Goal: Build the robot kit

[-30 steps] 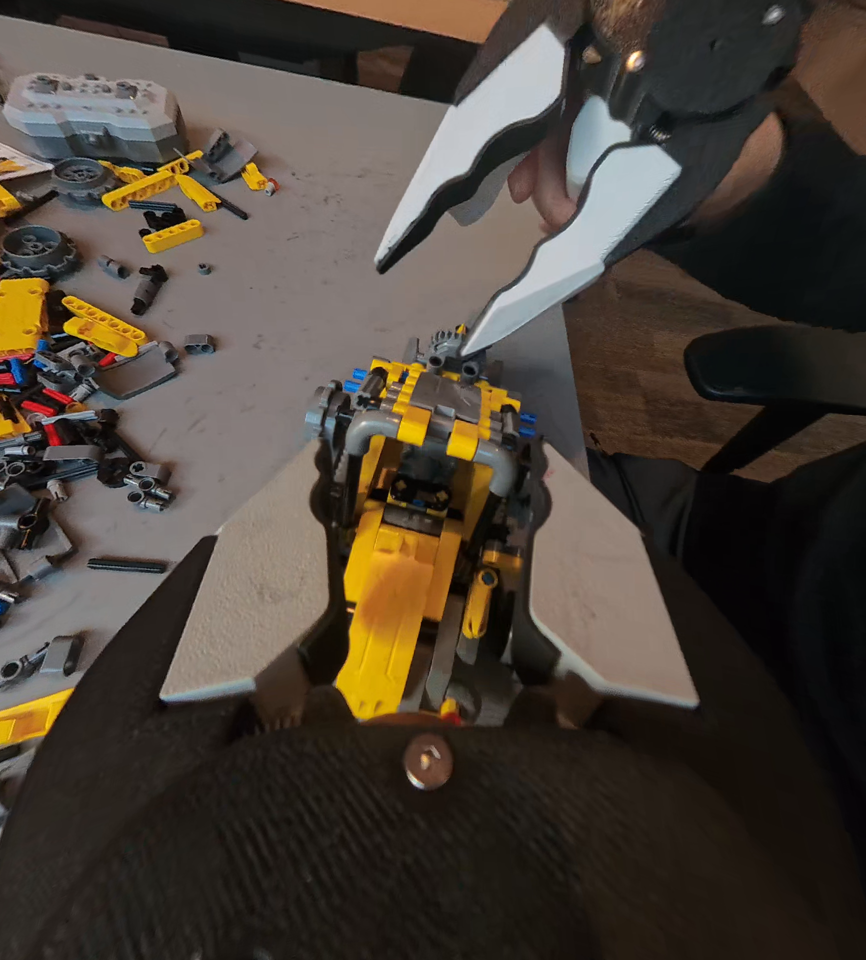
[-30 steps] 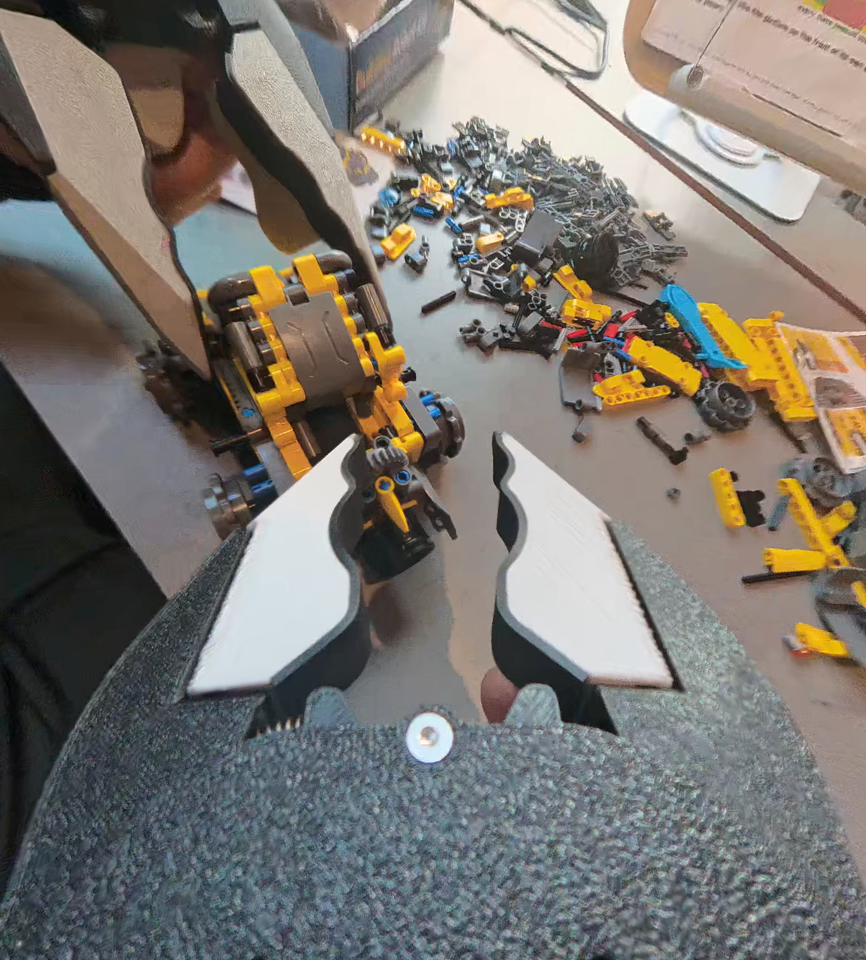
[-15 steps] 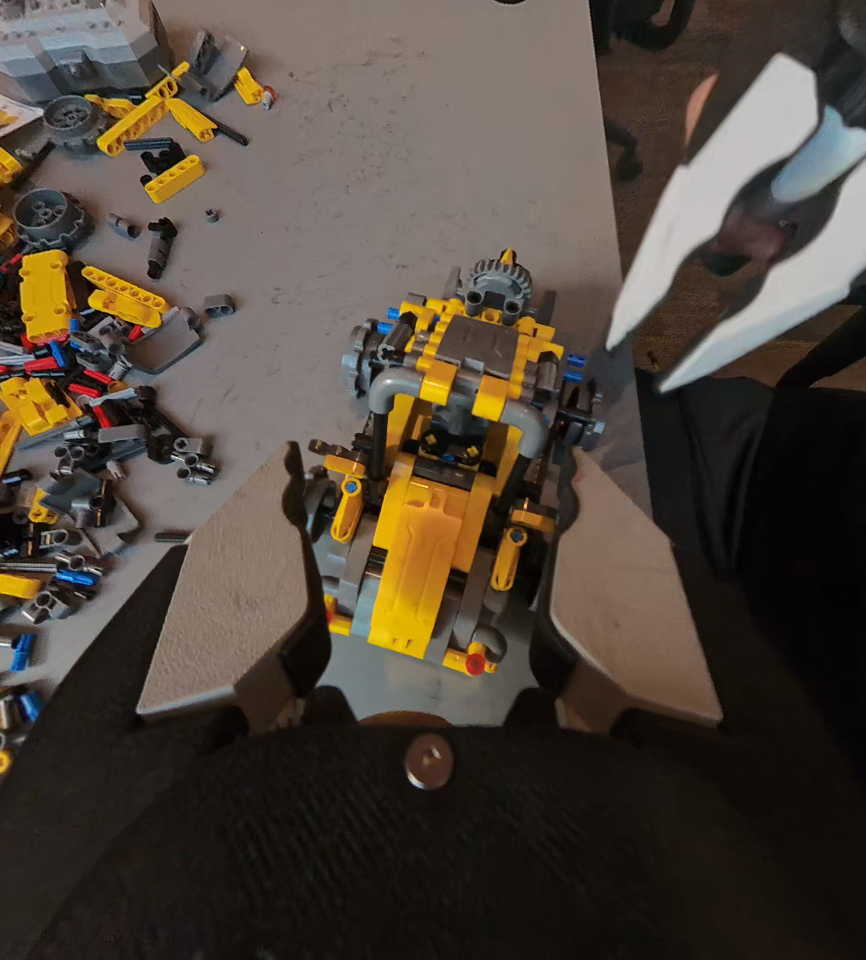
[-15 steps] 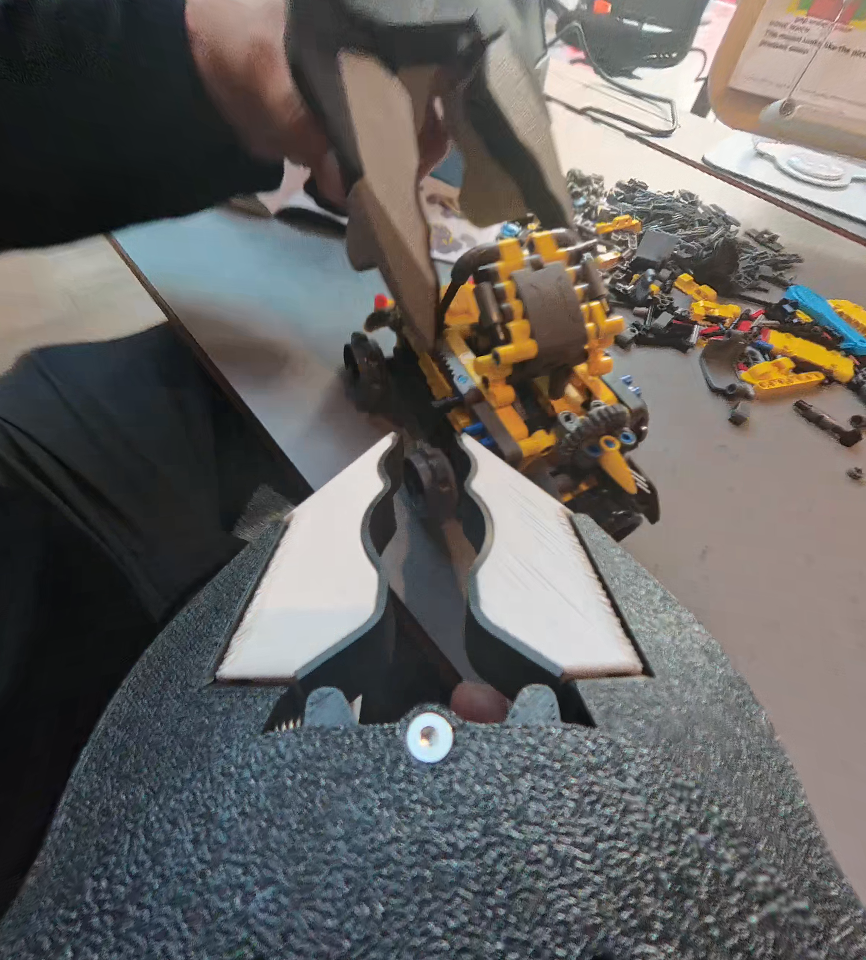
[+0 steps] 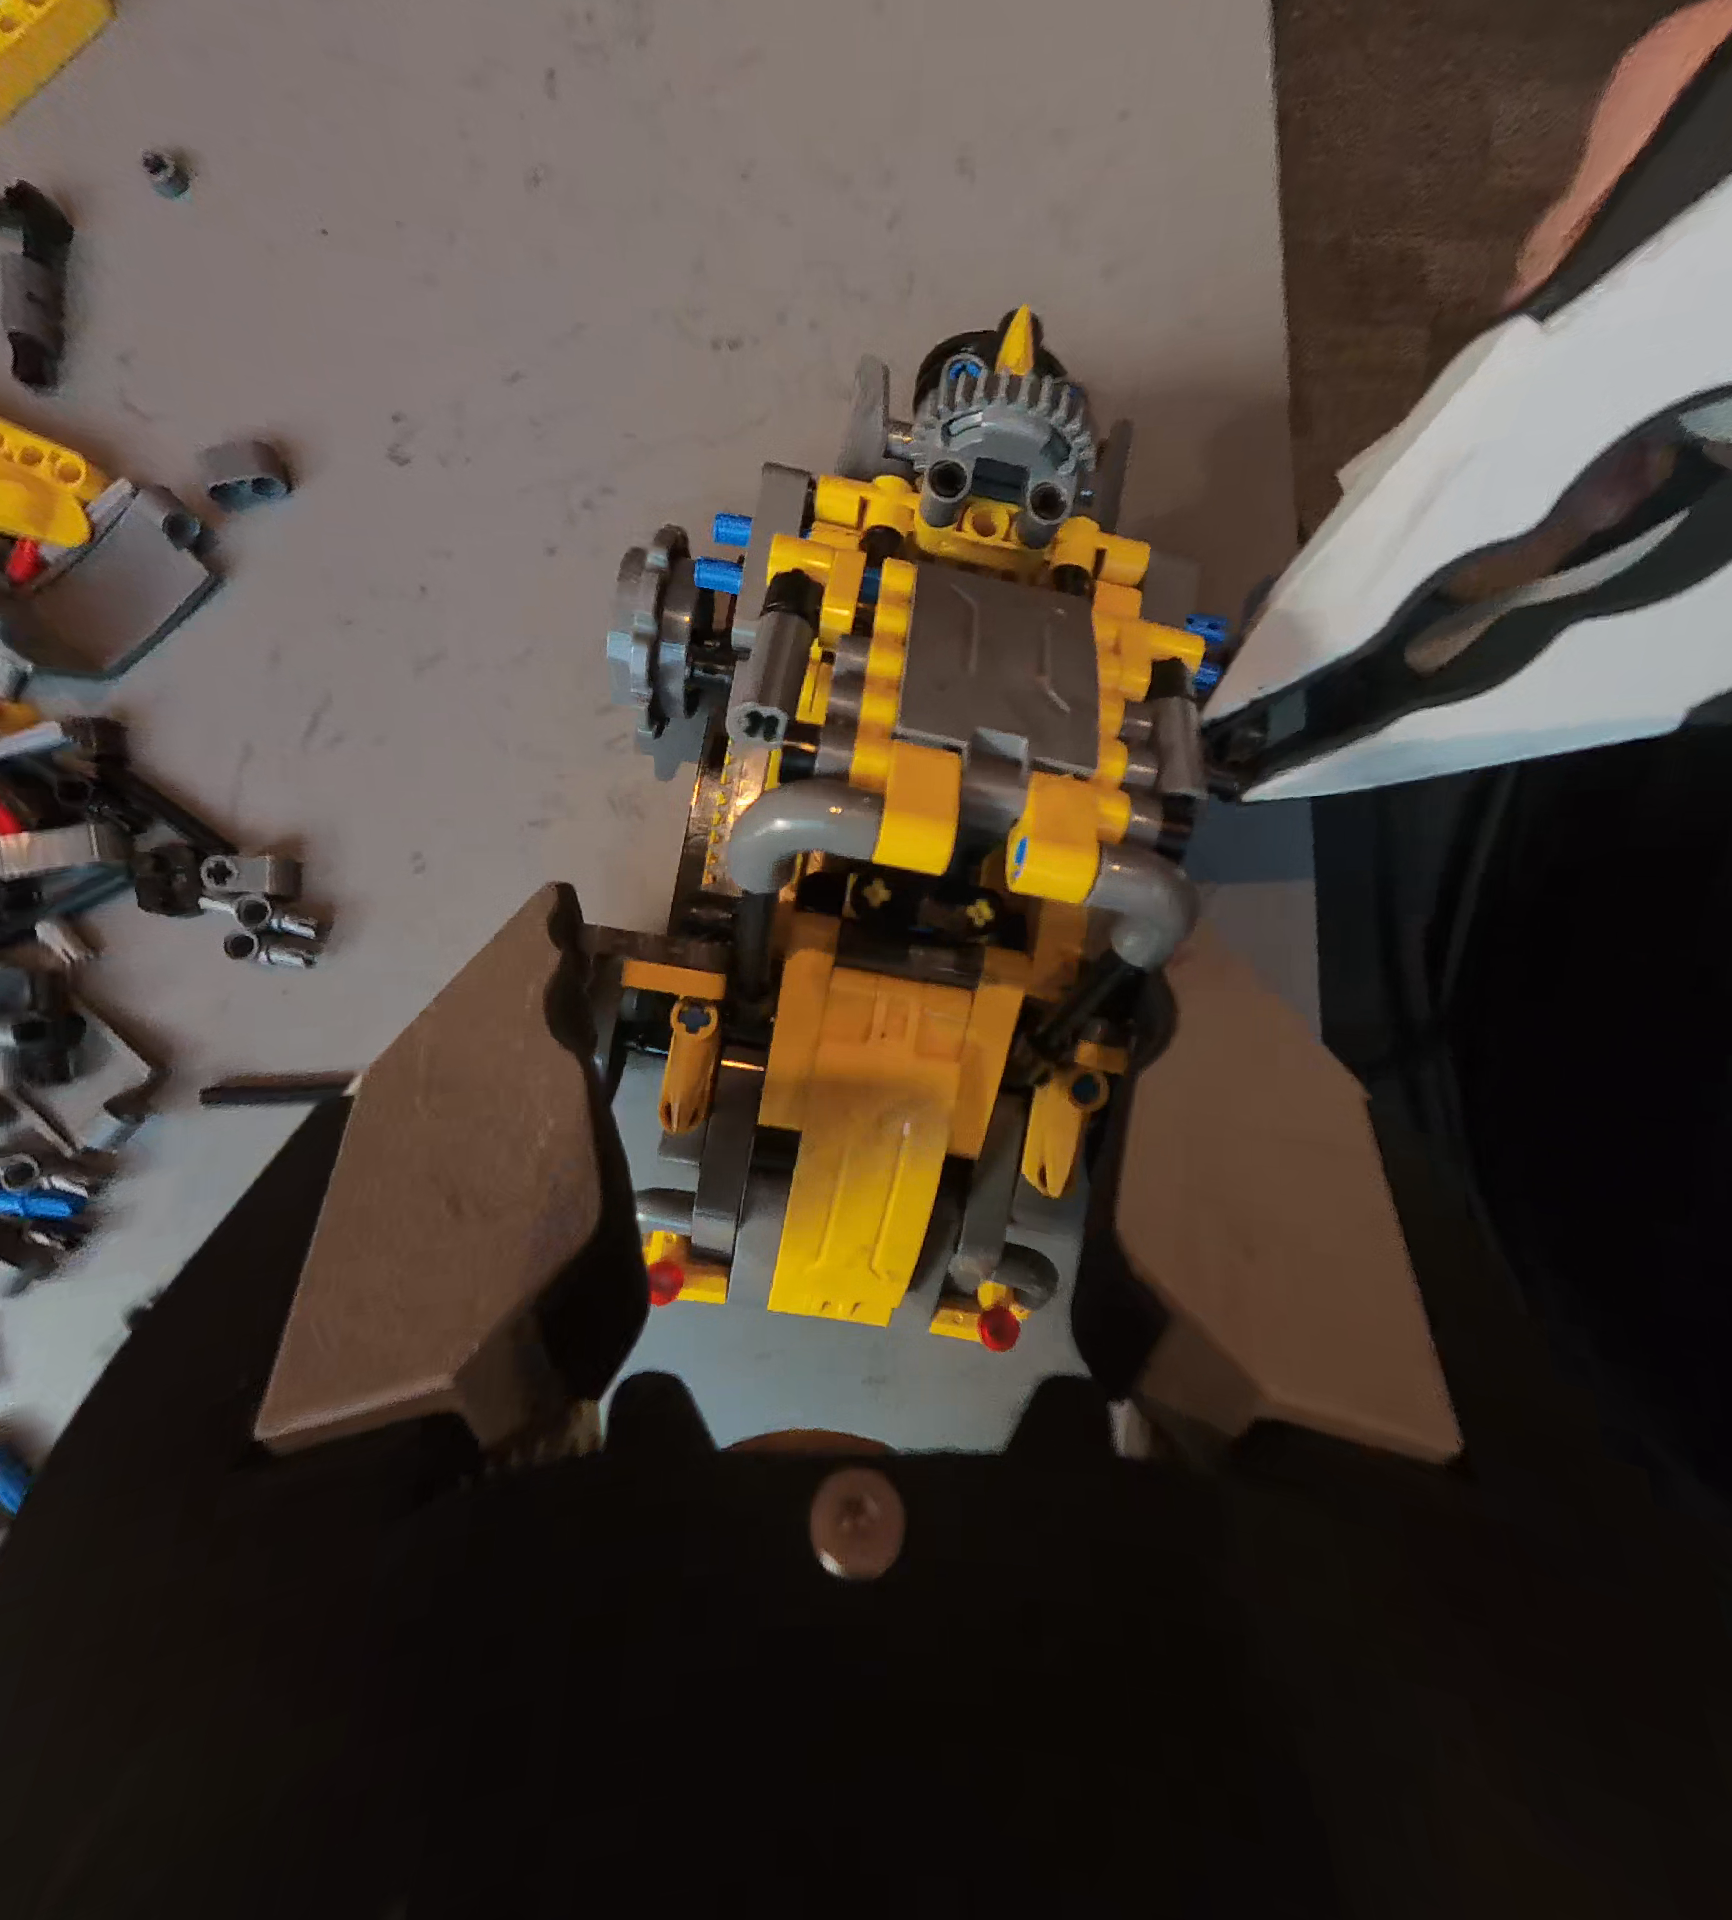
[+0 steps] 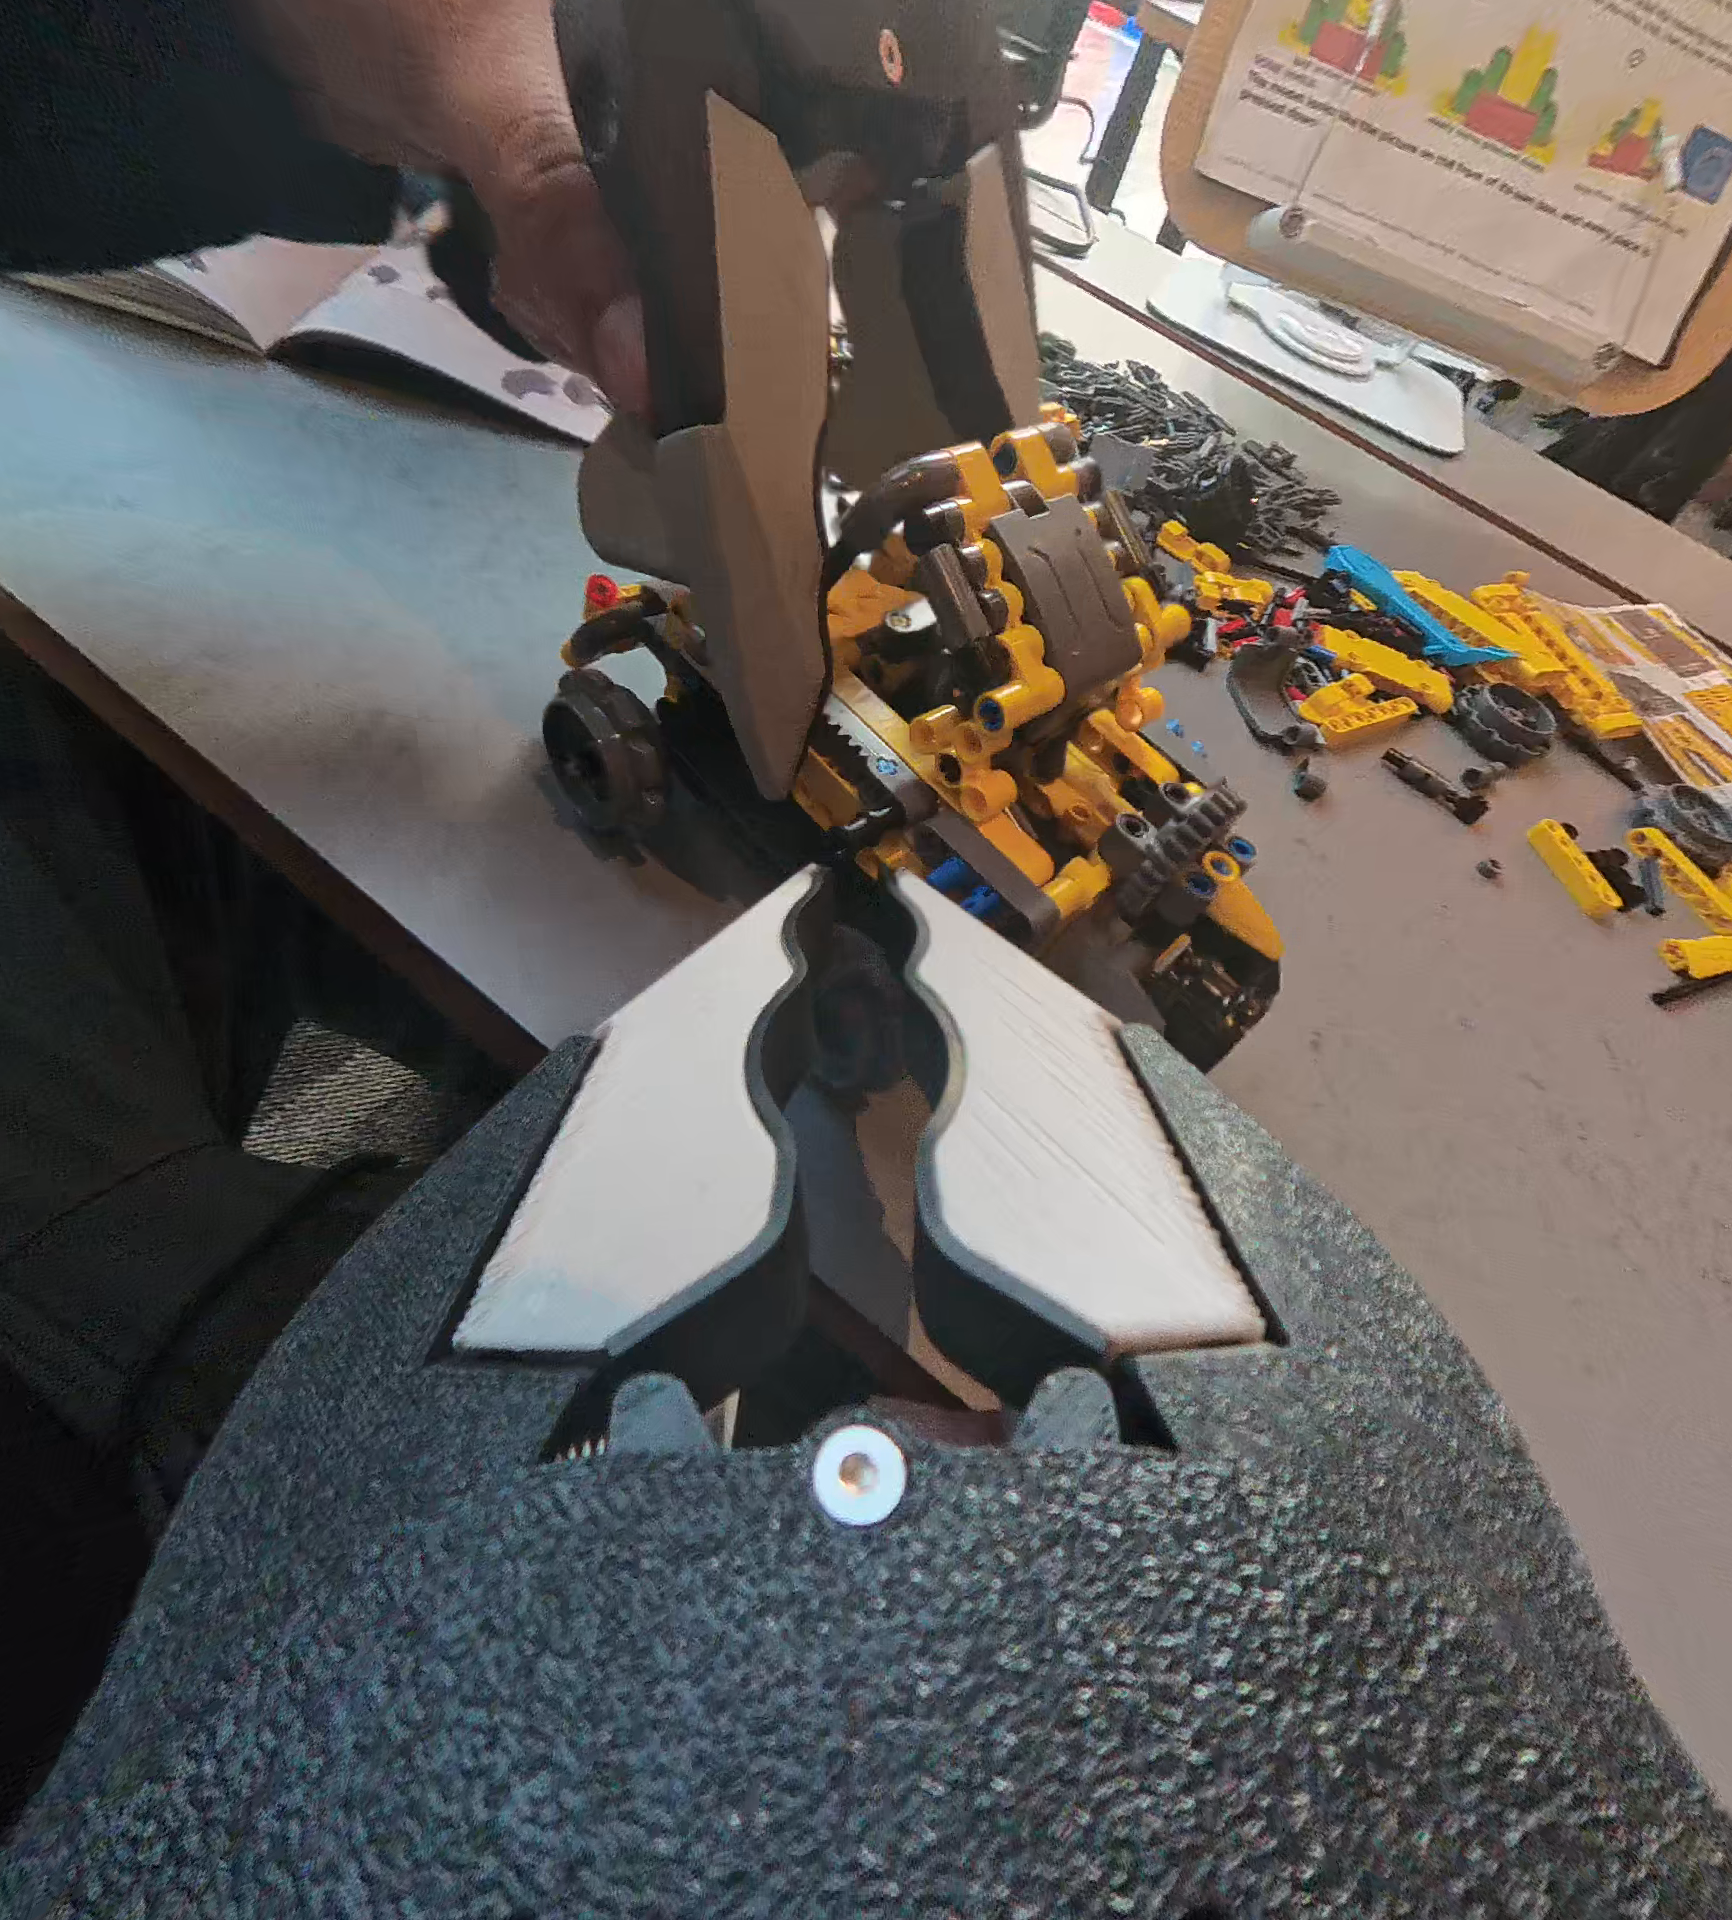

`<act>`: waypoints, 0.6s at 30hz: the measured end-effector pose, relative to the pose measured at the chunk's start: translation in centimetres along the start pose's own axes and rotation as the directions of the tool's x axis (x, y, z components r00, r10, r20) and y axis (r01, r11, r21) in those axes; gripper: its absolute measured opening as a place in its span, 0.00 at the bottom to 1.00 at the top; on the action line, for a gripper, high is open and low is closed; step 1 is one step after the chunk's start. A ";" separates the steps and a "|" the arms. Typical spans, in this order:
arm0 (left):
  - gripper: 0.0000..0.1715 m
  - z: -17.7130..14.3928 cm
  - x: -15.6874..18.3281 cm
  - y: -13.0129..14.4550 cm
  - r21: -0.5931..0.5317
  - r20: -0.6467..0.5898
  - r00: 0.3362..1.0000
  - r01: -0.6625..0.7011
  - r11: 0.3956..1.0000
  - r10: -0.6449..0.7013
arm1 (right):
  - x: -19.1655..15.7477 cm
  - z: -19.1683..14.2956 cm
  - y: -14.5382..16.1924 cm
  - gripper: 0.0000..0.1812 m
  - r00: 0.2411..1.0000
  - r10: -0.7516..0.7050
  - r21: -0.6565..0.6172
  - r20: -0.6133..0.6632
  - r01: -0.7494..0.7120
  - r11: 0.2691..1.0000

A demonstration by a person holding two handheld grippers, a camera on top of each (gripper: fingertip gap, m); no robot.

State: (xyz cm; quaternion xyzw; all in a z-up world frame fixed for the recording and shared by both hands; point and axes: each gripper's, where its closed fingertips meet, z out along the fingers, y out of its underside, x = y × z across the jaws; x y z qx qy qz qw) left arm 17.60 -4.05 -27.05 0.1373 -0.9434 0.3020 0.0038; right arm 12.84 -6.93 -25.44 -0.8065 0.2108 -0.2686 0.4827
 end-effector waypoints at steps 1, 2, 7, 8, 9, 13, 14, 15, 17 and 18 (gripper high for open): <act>0.60 0.1 -0.1 0.0 0.009 0.031 0.997 0.065 0.998 -0.065 | 0.4 0.0 0.2 0.04 1.000 -0.006 -0.008 -0.018 0.006 1.000; 0.60 0.1 -0.1 -0.1 0.032 0.066 0.989 0.127 0.991 -0.129 | 0.7 0.0 0.4 0.04 1.000 -0.005 -0.008 -0.026 0.005 1.000; 0.60 0.0 0.5 -0.1 0.099 0.163 0.954 0.239 0.966 -0.252 | 1.5 -0.3 0.3 0.06 0.999 0.043 0.014 -0.005 -0.043 0.999; 0.60 -0.1 0.5 -0.1 0.104 0.163 0.954 0.237 0.966 -0.252 | 1.5 -0.3 0.3 0.06 0.999 0.053 0.018 0.003 -0.053 0.998; 0.60 -0.1 0.5 -0.2 0.111 0.153 0.956 0.235 0.966 -0.250 | 1.4 -0.3 0.3 0.05 0.998 0.057 0.023 0.009 -0.057 0.998; 0.60 -0.2 0.5 -0.5 0.123 0.125 0.965 0.216 0.969 -0.231 | 1.2 -0.3 0.0 0.04 0.999 0.052 0.041 0.013 -0.052 0.998; 0.60 -0.2 0.5 -0.5 0.120 0.130 0.968 0.198 0.973 -0.213 | 1.3 -0.3 0.1 0.03 0.999 0.050 0.039 0.010 -0.051 0.998; 0.60 -0.1 0.4 -0.6 0.116 0.136 0.971 0.183 0.976 -0.198 | 1.3 -0.3 0.1 0.03 0.998 0.055 0.041 0.014 -0.055 0.998; 0.60 -0.1 0.3 -0.6 0.105 0.155 0.973 0.153 0.983 -0.168 | 1.3 -0.3 0.1 0.03 0.997 0.068 0.045 0.023 -0.069 0.997; 0.60 -0.1 0.3 -0.7 0.105 0.166 0.974 0.142 0.984 -0.158 | 1.3 -0.3 0.1 0.03 0.997 0.070 0.048 0.027 -0.071 0.996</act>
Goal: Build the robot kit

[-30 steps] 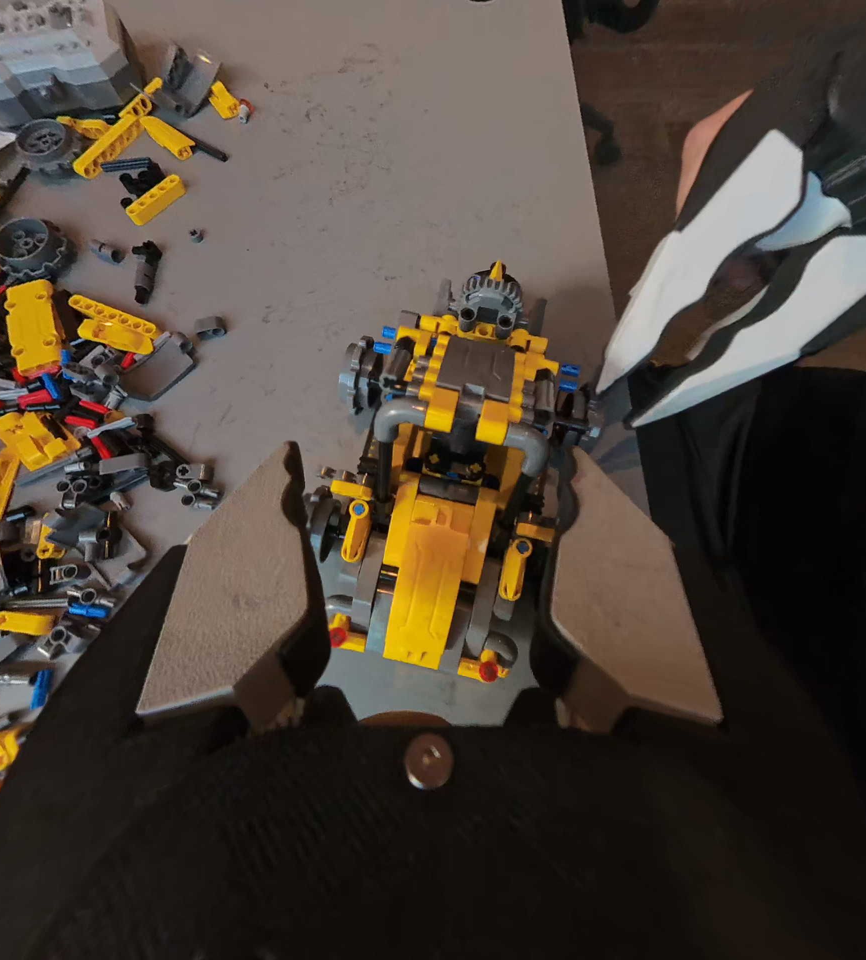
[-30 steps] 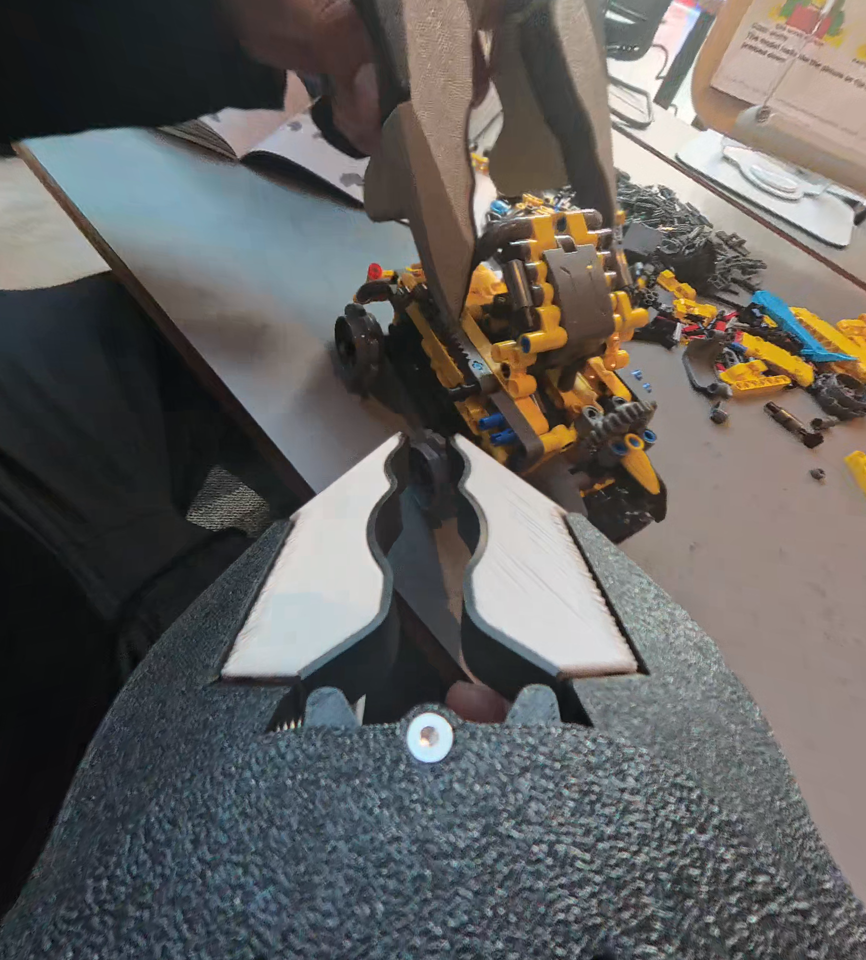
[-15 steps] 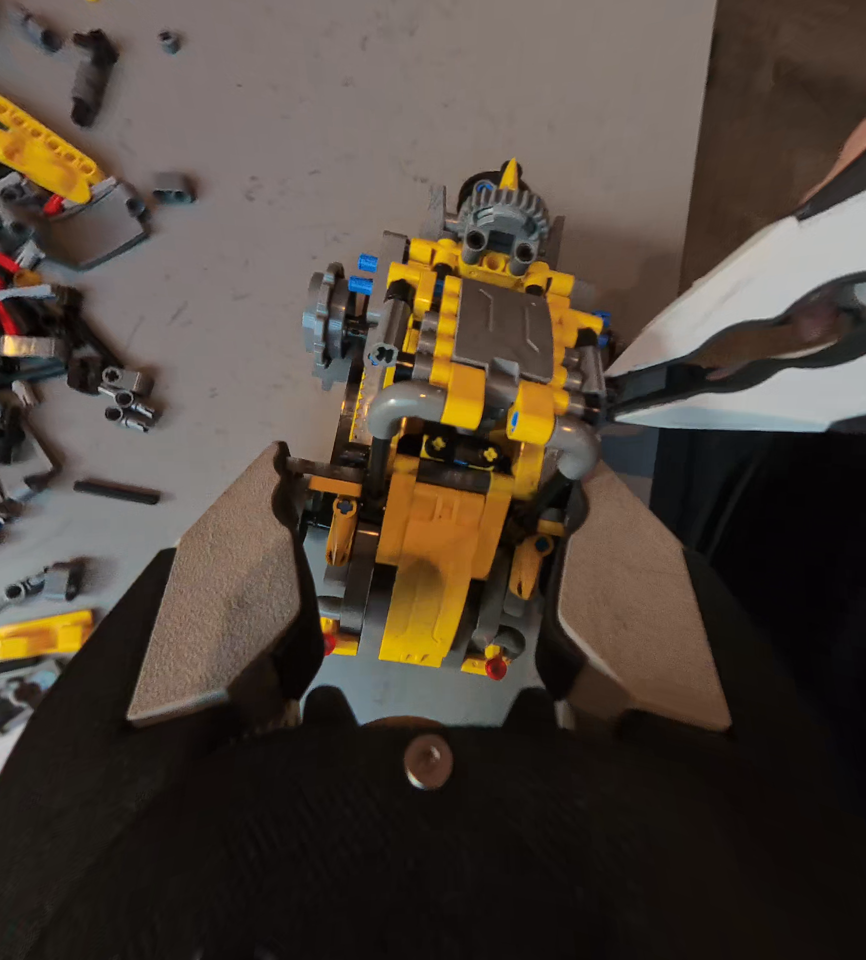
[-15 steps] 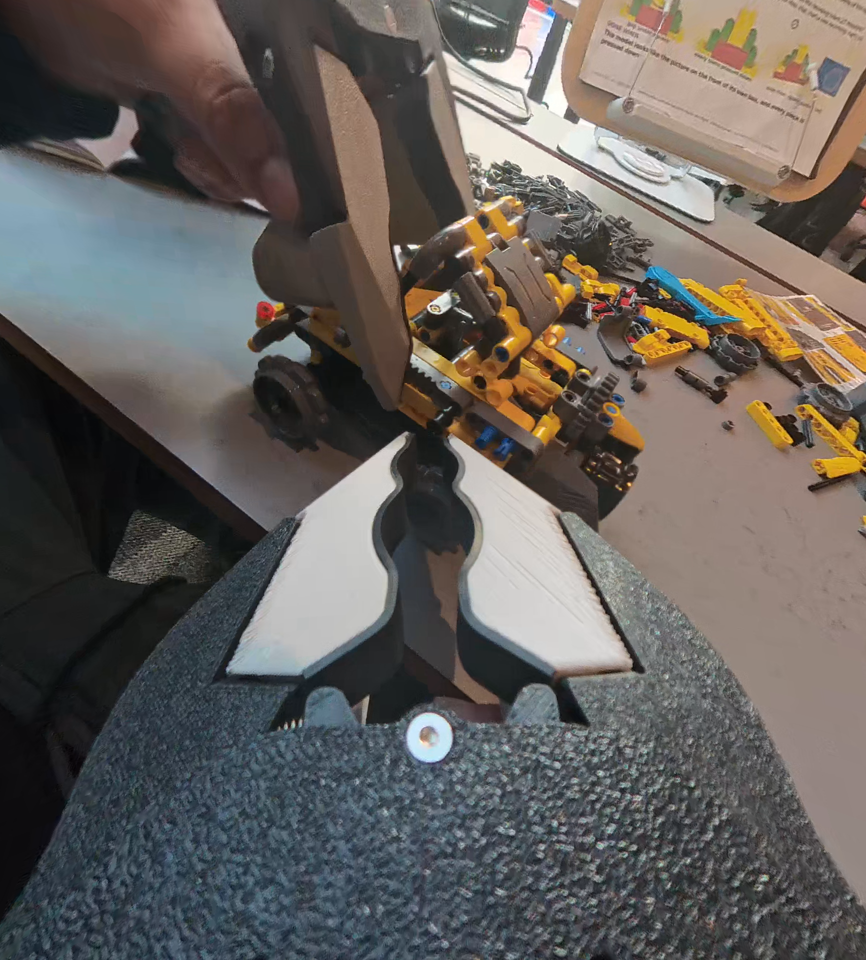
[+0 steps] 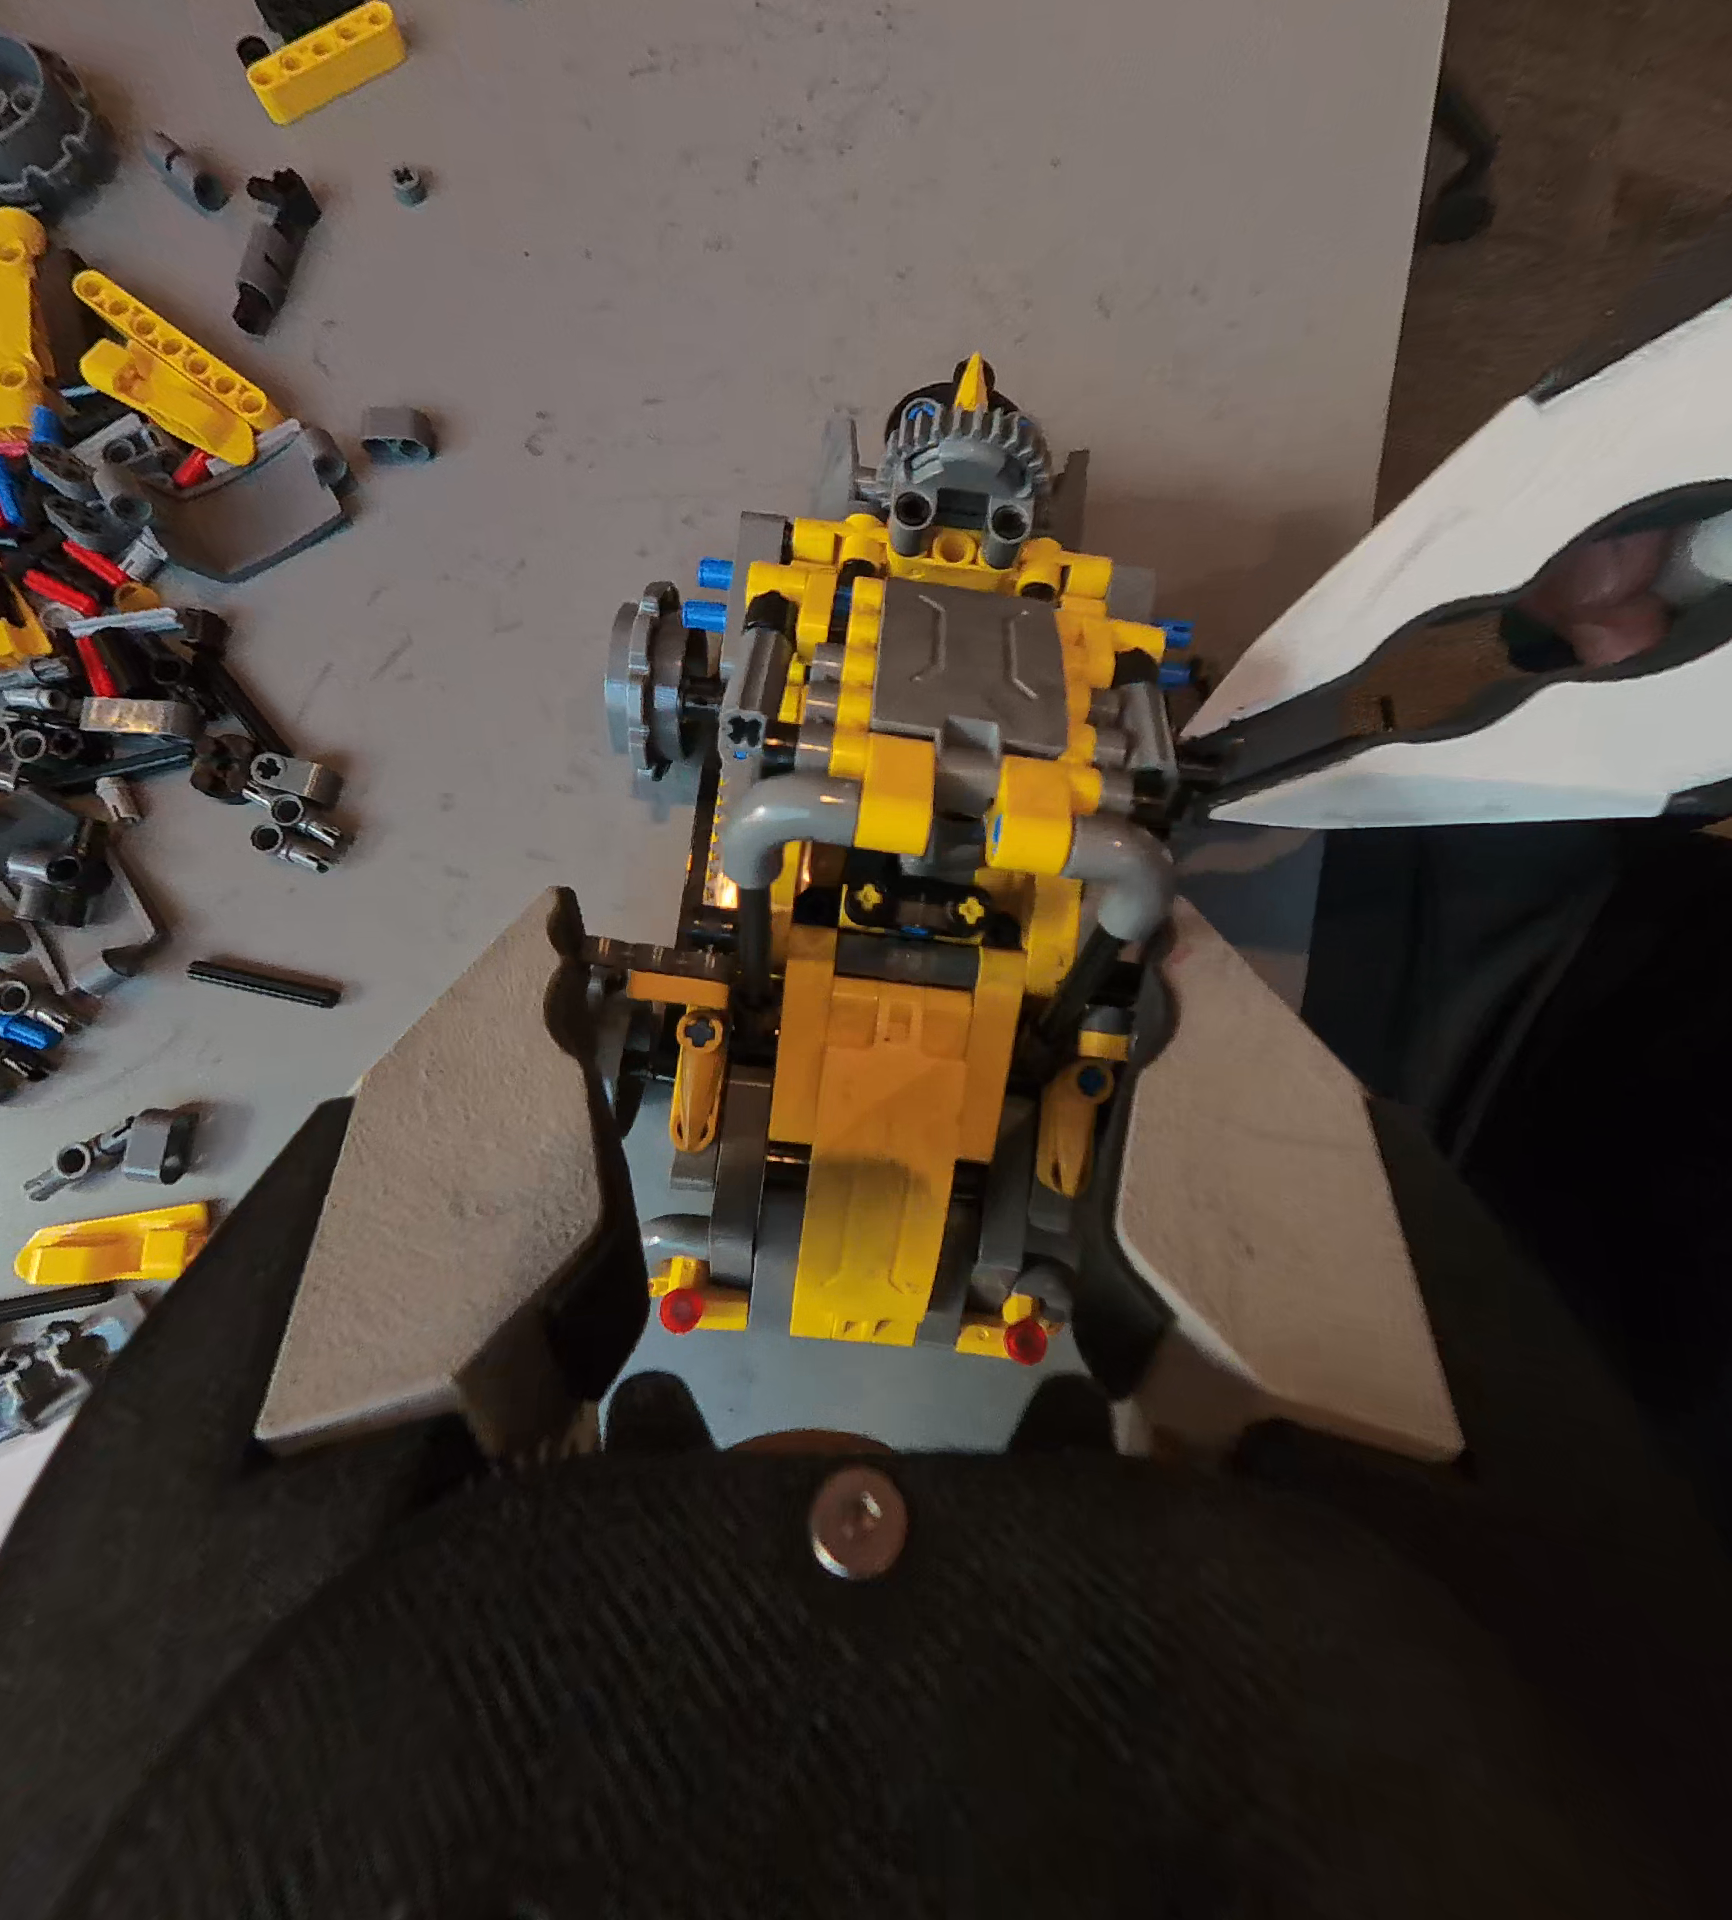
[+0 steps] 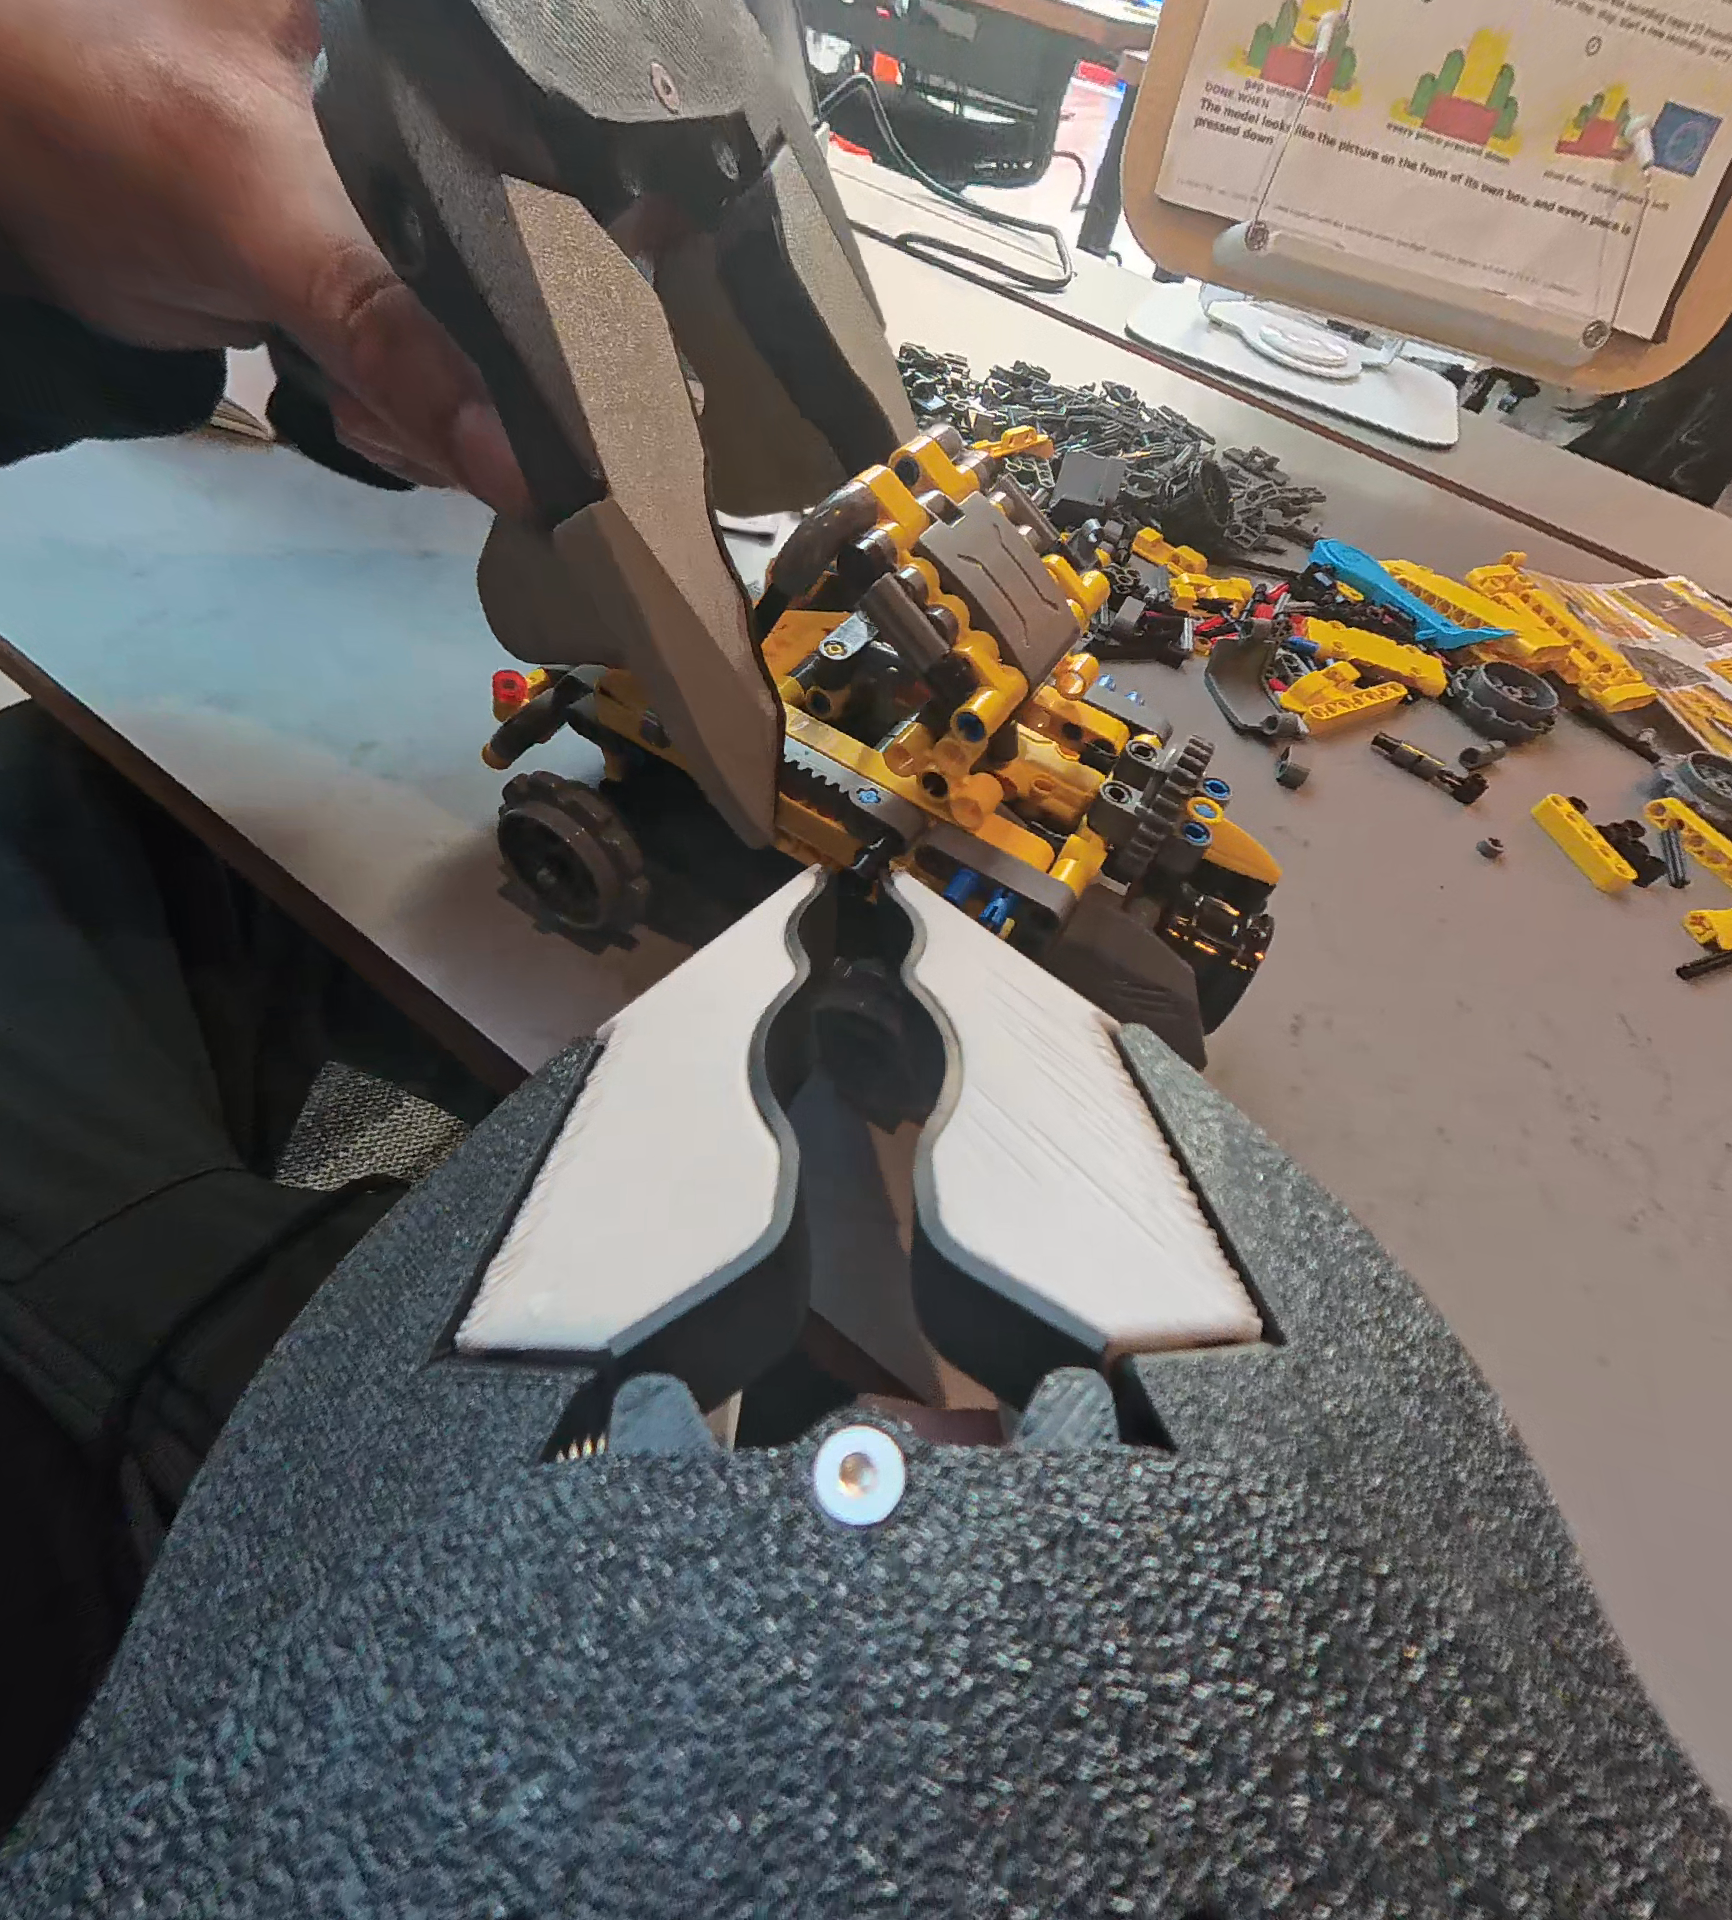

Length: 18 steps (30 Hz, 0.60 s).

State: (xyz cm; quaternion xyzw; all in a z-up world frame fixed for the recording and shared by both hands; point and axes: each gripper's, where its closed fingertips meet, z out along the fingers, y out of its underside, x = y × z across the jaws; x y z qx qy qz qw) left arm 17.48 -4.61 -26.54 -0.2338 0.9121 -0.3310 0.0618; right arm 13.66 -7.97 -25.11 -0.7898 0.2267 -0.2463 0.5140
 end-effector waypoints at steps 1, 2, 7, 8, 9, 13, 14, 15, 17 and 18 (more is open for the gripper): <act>0.60 -0.1 0.0 0.0 0.002 0.008 1.000 -0.007 1.000 0.007 | 0.0 0.0 0.0 0.03 1.000 0.000 0.002 0.003 0.000 1.000; 0.60 -0.2 0.0 -0.1 0.010 0.018 1.000 -0.011 1.000 0.011 | -0.1 0.0 0.0 0.03 1.000 -0.002 0.002 0.006 0.002 1.000; 0.59 -0.8 0.0 -0.4 0.063 0.015 1.000 -0.007 0.998 0.006 | -0.1 0.1 0.0 0.03 1.000 -0.013 0.002 0.008 0.013 1.000; 0.58 -1.0 0.1 -0.5 0.072 0.002 1.000 -0.005 0.997 0.005 | -0.1 0.1 -0.1 0.03 1.000 -0.010 0.003 0.011 0.010 1.000; 0.56 -1.2 0.2 -0.7 0.076 -0.008 1.000 -0.012 0.997 0.013 | -0.2 0.1 -0.1 0.03 1.000 -0.007 0.005 0.017 0.007 1.000; 0.46 -1.1 0.5 -0.8 0.037 -0.023 0.993 -0.116 0.993 0.117 | -0.4 0.1 -0.1 0.03 0.999 -0.017 0.008 0.038 0.017 1.000; 0.47 -0.8 0.7 -0.6 0.015 -0.043 0.991 -0.127 0.992 0.127 | -0.5 0.1 -0.2 0.03 0.999 -0.024 0.008 0.042 0.024 1.000; 0.48 -0.4 0.7 -0.5 -0.009 -0.066 0.990 -0.123 0.992 0.122 | -0.6 0.1 -0.2 0.03 0.999 -0.031 0.009 0.044 0.030 0.999; 0.50 0.3 0.8 -0.2 -0.055 -0.097 0.988 -0.122 0.991 0.116 | -0.6 0.2 -0.2 0.03 0.998 -0.049 0.005 0.044 0.049 0.999; 0.49 0.4 0.8 -0.3 -0.060 -0.099 0.986 -0.137 0.989 0.131 | -0.5 0.2 -0.2 0.03 0.998 -0.055 0.001 0.038 0.055 0.998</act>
